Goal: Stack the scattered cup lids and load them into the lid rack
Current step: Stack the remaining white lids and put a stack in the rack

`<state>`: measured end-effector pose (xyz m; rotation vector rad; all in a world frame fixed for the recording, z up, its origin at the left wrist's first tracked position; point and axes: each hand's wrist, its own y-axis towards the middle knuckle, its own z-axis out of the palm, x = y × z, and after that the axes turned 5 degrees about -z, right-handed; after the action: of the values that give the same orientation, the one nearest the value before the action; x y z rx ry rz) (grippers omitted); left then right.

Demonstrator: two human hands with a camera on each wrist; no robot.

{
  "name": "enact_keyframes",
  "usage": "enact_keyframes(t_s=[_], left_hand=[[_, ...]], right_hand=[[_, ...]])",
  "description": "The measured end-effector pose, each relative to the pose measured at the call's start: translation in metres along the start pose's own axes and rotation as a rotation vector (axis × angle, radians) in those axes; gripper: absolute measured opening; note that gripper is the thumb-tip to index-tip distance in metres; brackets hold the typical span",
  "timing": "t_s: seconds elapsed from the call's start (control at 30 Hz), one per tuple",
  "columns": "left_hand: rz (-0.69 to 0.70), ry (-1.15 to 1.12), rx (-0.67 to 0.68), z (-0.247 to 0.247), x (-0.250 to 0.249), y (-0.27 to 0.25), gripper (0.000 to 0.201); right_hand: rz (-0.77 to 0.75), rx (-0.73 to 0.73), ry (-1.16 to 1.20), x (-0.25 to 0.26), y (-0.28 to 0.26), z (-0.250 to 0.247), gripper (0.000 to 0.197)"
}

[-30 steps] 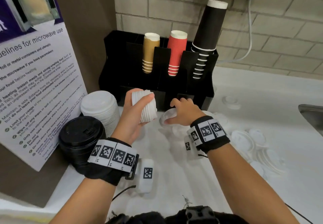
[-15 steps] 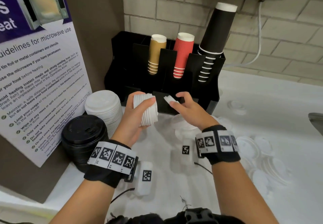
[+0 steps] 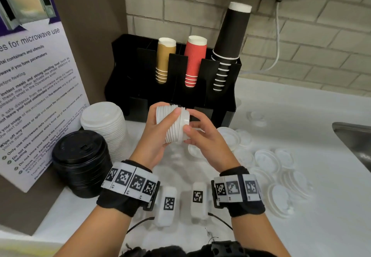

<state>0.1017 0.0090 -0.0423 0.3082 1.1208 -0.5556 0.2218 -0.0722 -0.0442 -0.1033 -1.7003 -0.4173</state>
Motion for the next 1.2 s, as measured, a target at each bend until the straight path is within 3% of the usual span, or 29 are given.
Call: enact_keyframes(t_s=[0.13,0.37,0.8,0.9,0.97,1.0,1.1,1.2], left_hand=[[-0.035,0.054,0.051,0.001,0.006,-0.004,0.047],[-0.074,0.104,0.098,0.004,0.006,-0.006,0.044],[-0.079,0.087,0.023,0.0,0.002,0.0,0.055],[-0.074,0.069,0.004,-0.007,-0.003,0.004,0.055],[-0.063,0.073,-0.014,-0.012,-0.006,0.005,0.057],[-0.059,0.076,-0.021,-0.015,-0.007,0.006,0.059],[-0.058,0.078,-0.035,-0.02,-0.006,0.007,0.059],[-0.057,0.078,-0.037,-0.02,-0.007,0.009,0.055]], right_hand=[[0.013,0.004,0.005,-0.001,-0.007,-0.007,0.044],[0.01,0.03,-0.007,0.001,-0.013,-0.017,0.043],[-0.017,0.089,-0.09,0.005,-0.002,-0.011,0.041],[-0.019,-0.005,-0.286,0.003,0.016,-0.025,0.033],[0.025,-0.122,-0.561,-0.003,0.03,-0.041,0.028],[0.083,-0.112,-0.707,-0.007,0.037,-0.047,0.029],[0.254,0.11,-1.052,-0.022,0.051,-0.048,0.048],[0.275,0.223,-1.219,-0.03,0.063,-0.032,0.061]])
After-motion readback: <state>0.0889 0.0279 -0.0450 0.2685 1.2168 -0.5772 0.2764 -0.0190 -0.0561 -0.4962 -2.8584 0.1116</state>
